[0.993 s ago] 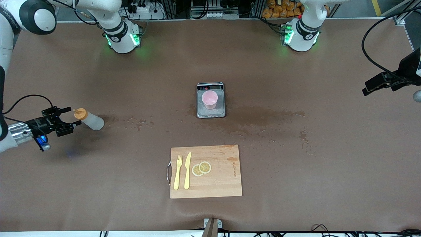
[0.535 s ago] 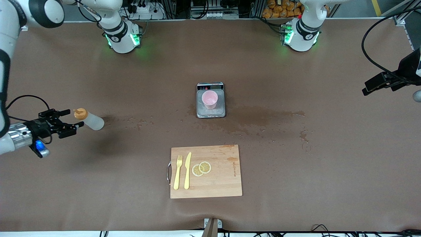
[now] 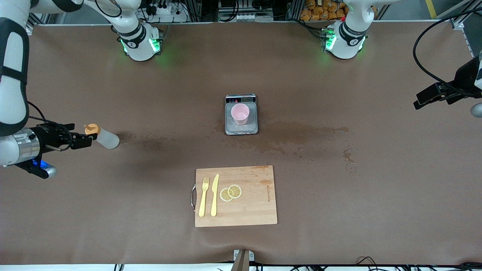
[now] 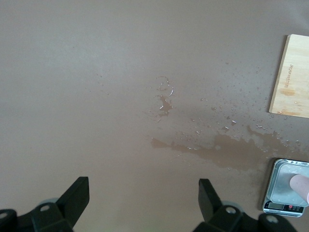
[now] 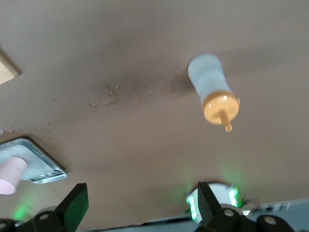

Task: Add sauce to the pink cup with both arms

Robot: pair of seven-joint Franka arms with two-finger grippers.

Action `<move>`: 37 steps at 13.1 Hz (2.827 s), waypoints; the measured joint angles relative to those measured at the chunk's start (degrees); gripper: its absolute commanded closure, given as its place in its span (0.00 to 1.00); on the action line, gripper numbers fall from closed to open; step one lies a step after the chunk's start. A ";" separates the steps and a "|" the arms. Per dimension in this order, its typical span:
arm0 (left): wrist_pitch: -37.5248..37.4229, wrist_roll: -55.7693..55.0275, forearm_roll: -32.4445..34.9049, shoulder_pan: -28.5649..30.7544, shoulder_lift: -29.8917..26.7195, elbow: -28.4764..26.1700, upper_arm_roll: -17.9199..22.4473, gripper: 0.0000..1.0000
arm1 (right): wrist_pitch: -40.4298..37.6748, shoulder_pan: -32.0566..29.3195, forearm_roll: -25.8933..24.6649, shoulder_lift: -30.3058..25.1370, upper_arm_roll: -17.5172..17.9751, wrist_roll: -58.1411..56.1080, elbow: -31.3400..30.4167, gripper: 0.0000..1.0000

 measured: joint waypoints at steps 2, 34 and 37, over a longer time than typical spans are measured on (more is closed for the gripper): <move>0.00 0.00 0.00 -0.03 0.00 -0.03 -0.17 0.00 | 7.50 0.00 -0.58 -5.32 -0.17 -3.43 -7.34 0.00; 0.00 0.00 0.27 -0.35 0.00 0.15 -0.74 0.00 | 22.41 8.60 -11.49 -25.30 -1.18 -4.20 -13.69 0.00; 0.00 0.00 0.27 -0.35 0.00 0.15 -0.74 0.00 | 22.25 8.06 -11.35 -25.30 -1.21 -5.31 -13.69 0.00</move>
